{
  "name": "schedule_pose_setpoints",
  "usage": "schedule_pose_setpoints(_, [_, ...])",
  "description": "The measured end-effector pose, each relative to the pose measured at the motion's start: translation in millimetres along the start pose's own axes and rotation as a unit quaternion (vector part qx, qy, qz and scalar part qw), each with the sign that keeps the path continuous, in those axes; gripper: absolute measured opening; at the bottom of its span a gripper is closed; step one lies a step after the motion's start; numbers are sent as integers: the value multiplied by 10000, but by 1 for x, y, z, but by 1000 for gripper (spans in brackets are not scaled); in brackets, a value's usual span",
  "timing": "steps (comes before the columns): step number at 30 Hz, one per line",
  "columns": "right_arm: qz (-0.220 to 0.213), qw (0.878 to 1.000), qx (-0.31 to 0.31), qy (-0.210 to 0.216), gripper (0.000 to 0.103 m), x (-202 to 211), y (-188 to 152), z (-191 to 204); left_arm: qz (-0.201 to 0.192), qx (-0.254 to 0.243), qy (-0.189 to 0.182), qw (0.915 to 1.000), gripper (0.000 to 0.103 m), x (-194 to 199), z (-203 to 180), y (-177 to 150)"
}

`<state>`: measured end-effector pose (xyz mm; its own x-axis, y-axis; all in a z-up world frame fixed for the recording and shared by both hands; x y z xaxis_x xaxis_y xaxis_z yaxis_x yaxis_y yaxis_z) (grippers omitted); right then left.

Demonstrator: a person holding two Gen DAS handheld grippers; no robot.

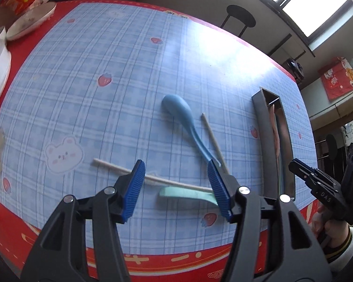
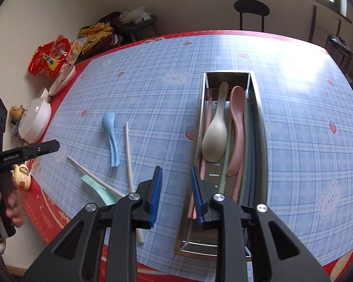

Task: Organize utensils
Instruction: 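Withdraw both grippers from the holder toward the remaining utensils, then move both open grippers over the mint spoon and beige chopstick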

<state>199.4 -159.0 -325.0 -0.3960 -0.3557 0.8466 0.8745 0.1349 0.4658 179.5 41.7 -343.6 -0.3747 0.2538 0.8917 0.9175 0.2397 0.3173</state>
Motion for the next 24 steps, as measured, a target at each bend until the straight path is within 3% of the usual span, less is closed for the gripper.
schedule_pose_setpoints(5, [240,9990,332,197,25,-17,-8,31,202,418,-26,9989,55,-11,24,-29])
schedule_pose_setpoints(11, [496,9975,431,247,25,-38,-14,48,207,580,144,9980,55,-14,54,-28])
schedule_pose_setpoints(17, [653,9966,446,211,25,-48,-21,57,185,-200,321,9991,57,-23,72,-8])
schedule_pose_setpoints(22, [660,9972,344,117,28,-47,-24,54,276,-1263,585,9899,64,-27,77,-11])
schedule_pose_setpoints(24, [669,9975,221,85,28,-47,-24,48,308,-1427,580,9876,64,-28,76,-12])
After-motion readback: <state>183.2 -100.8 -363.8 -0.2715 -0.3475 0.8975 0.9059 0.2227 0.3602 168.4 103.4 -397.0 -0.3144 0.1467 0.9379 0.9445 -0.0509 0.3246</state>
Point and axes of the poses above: each gripper's, at about its wrist camera, not at the fingertips, and x roughly against the way its jaws point, z to its left, y to its top, the point moved 10 cm from there along -x, roughly the way its jaws point
